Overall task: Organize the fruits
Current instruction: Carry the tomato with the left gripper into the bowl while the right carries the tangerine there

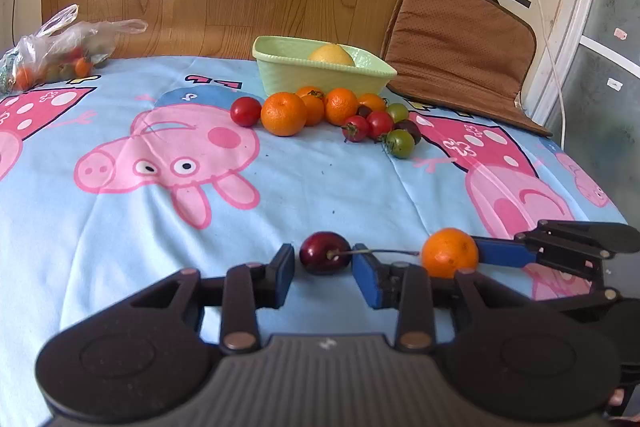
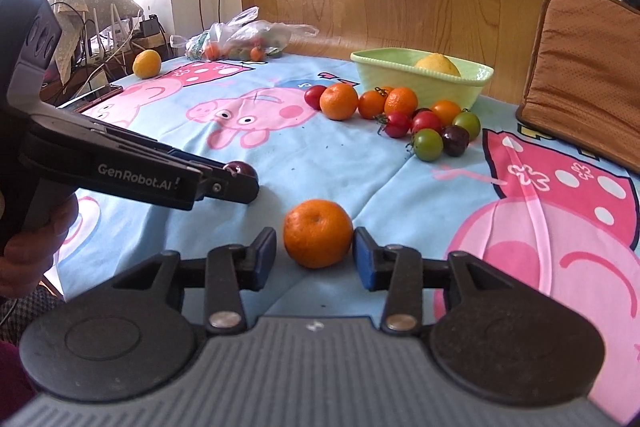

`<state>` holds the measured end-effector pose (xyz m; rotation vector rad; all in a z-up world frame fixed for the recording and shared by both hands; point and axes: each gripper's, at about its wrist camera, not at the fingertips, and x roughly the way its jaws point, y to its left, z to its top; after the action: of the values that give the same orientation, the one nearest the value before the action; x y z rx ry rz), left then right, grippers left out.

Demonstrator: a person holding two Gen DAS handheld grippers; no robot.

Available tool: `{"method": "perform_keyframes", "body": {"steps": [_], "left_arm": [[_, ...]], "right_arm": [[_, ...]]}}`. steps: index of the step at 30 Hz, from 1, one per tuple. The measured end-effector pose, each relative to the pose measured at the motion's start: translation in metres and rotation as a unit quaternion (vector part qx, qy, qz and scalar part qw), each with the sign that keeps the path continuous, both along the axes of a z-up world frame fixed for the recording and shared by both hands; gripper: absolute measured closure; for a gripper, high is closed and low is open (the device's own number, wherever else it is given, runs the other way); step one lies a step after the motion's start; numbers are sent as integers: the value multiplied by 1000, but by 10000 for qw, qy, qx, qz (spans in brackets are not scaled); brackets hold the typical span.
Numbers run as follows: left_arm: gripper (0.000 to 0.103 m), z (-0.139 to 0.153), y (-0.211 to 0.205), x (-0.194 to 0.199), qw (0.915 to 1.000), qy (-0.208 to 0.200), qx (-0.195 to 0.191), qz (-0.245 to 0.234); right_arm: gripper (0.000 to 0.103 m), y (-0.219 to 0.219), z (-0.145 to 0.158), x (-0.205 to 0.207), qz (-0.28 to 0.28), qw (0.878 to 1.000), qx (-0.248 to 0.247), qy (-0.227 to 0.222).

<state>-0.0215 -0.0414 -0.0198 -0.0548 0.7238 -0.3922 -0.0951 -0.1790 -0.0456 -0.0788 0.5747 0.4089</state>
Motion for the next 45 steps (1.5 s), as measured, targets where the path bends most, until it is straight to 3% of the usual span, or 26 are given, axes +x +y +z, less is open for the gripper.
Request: {"method": "perform_keyframes", "body": {"steps": [15,16,17,22,28,31,38,42,45], "left_arm": [[70,0,5,1,9997,-37,-152,-178],[72,-1,4,2,9997,-42,-131,-207],[74,-1,4,2,9996,-66,-123,-228],[74,15,0,16,9988,-202,-212,-387],[74,60,-19,81,9957,-738,-228,-512],[74,68,-30,130,9961,-724,-210,-455],[74,48,-44,218,9993,-234,-193,-232],[73,34,-48,231,9999,-68,-42,-149],[72,35,-43,222,9997,-96,-148,-191]], "right_arm": [[54,2,-2,-1,36,10000,-26,-41],[55,2,-3,-1,51,10000,-27,-57],[64,2,-3,-2,64,9999,-45,-84],[65,-2,6,6,37,9996,70,-281],[65,-20,35,63,-302,9956,389,-800],[64,-32,47,107,-479,9933,498,-922],[64,-56,34,192,-887,9937,453,-518],[62,-56,27,202,-962,9937,404,-401],[62,-55,31,196,-964,9930,435,-524]]}}
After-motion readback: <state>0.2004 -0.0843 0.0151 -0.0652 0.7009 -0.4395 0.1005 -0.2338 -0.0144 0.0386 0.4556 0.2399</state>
